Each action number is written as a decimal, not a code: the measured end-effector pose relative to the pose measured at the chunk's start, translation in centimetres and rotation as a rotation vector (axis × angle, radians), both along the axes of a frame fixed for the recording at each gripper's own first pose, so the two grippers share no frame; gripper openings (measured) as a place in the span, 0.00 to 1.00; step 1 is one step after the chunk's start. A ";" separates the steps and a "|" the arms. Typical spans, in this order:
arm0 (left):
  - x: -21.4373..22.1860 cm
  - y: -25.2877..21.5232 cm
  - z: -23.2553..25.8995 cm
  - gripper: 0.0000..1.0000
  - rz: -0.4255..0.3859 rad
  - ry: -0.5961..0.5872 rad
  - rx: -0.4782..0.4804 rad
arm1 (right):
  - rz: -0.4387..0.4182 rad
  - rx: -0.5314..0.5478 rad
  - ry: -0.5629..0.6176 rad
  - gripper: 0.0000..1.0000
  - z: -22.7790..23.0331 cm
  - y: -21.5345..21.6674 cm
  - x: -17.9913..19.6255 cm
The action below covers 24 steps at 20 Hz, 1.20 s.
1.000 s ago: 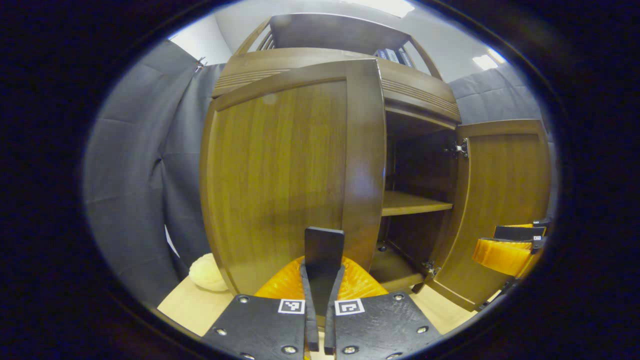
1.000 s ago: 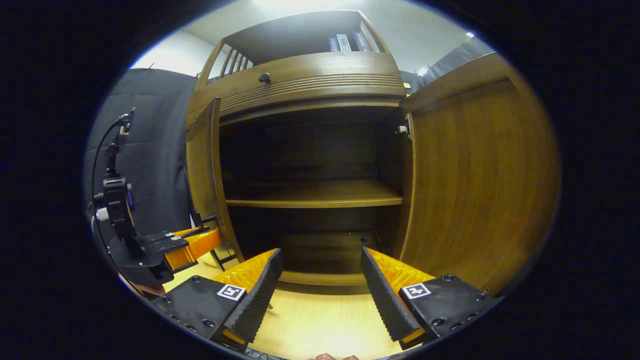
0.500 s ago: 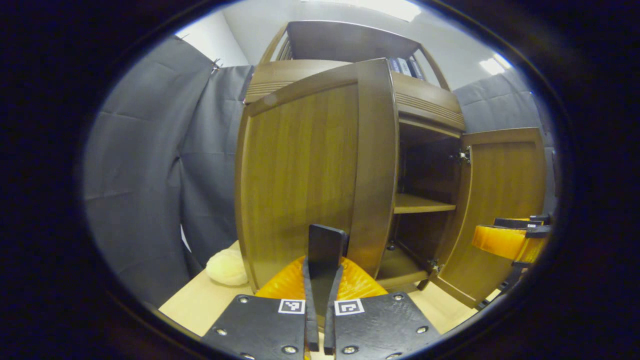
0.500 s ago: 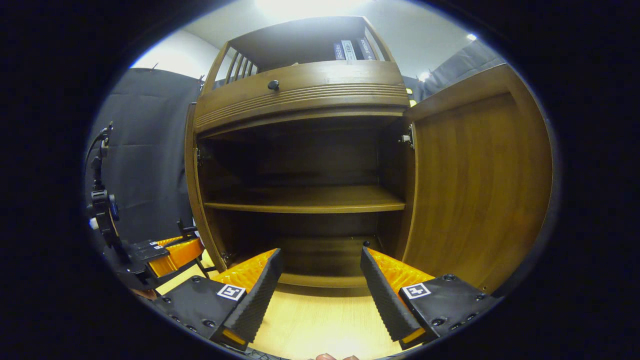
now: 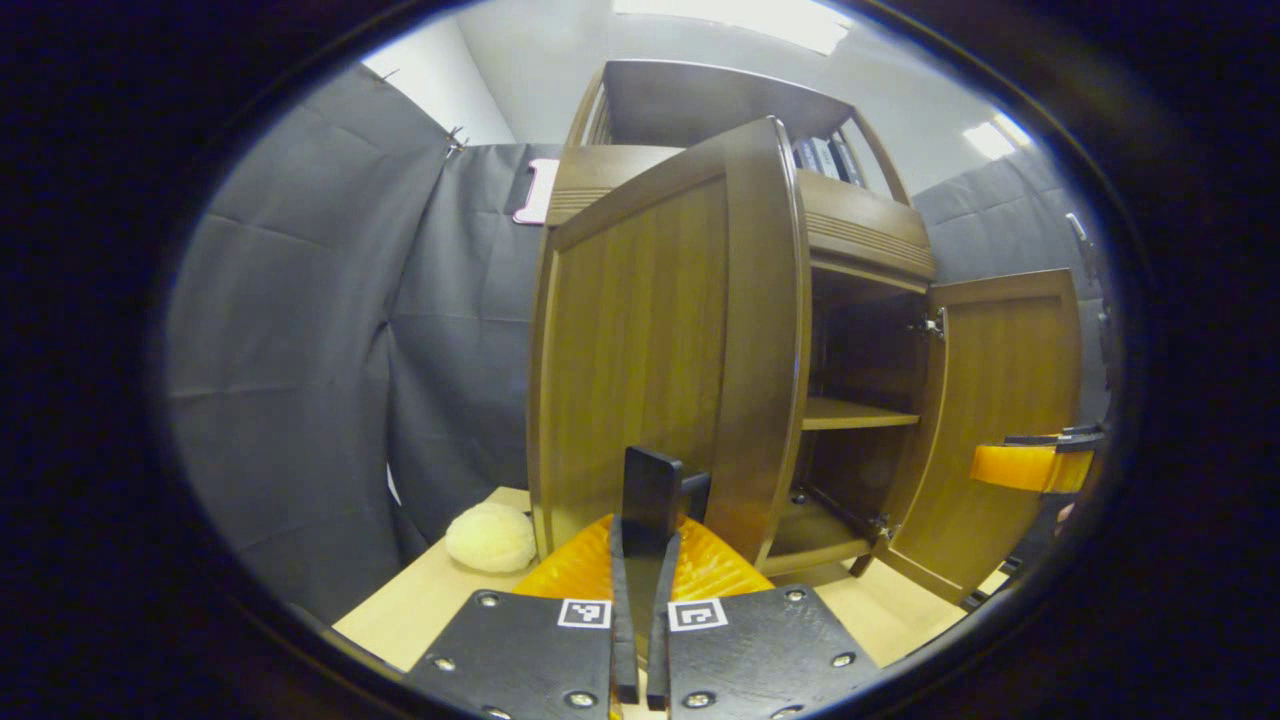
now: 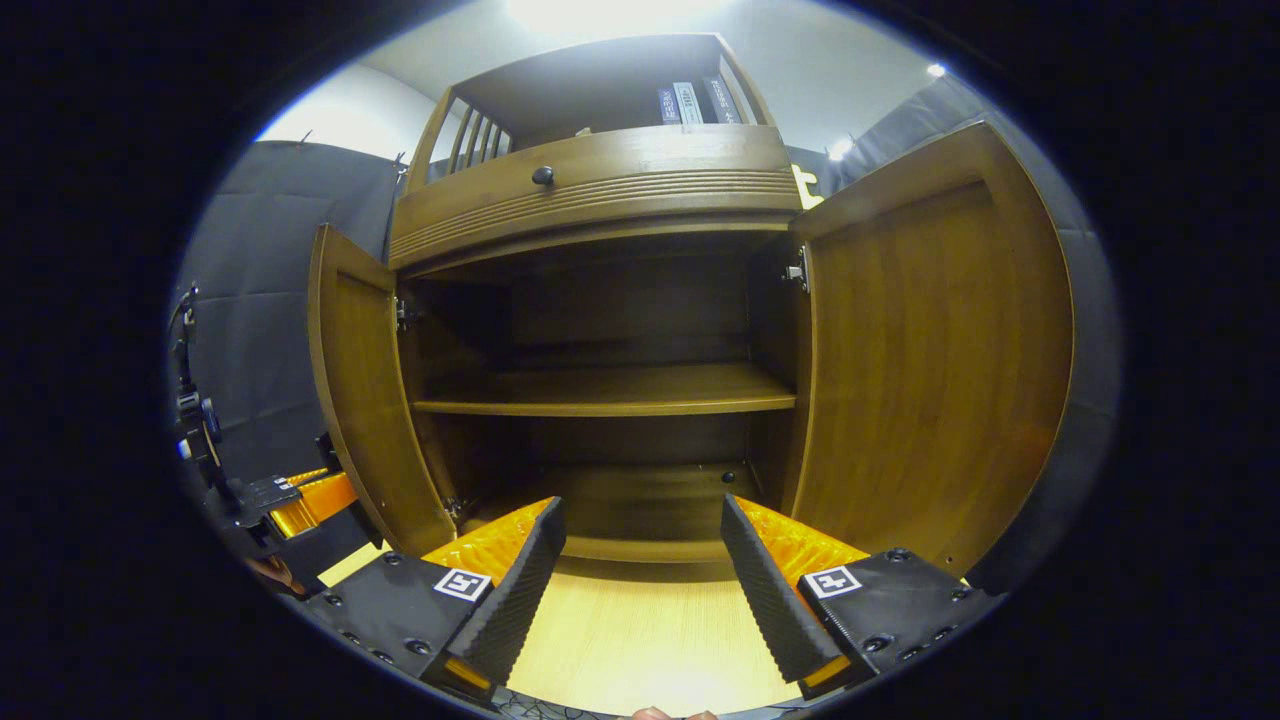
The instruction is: Open the right door of the double-door shoe cabinet with the right hand, and open the left door with the left hand.
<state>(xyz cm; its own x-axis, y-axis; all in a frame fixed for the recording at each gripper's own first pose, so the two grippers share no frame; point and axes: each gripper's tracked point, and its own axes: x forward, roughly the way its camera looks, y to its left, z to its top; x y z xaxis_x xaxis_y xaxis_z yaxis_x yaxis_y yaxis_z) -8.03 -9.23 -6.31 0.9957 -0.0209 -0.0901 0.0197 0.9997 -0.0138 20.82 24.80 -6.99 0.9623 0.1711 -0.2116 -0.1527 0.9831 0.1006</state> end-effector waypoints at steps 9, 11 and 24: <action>-2.2 7.0 1.1 0.06 -0.119 -0.056 -0.030 | -0.009 -0.002 0.006 0.92 0.9 -1.1 -1.6; -2.7 9.3 1.1 0.05 -0.127 -0.063 -0.016 | -0.015 -0.023 0.009 0.92 1.1 -1.7 -2.0; -3.1 18.3 2.8 0.04 -0.152 -0.053 -0.010 | -0.076 -0.085 -0.003 0.93 3.5 -4.5 -3.6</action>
<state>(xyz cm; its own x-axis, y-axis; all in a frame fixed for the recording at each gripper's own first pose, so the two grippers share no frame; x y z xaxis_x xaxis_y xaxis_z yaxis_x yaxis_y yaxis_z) -11.16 9.08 -3.54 0.9844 -0.1722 -0.0364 0.1716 0.9850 -0.0189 17.27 20.32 -3.48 0.9725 0.0791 -0.2191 -0.0776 0.9969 0.0155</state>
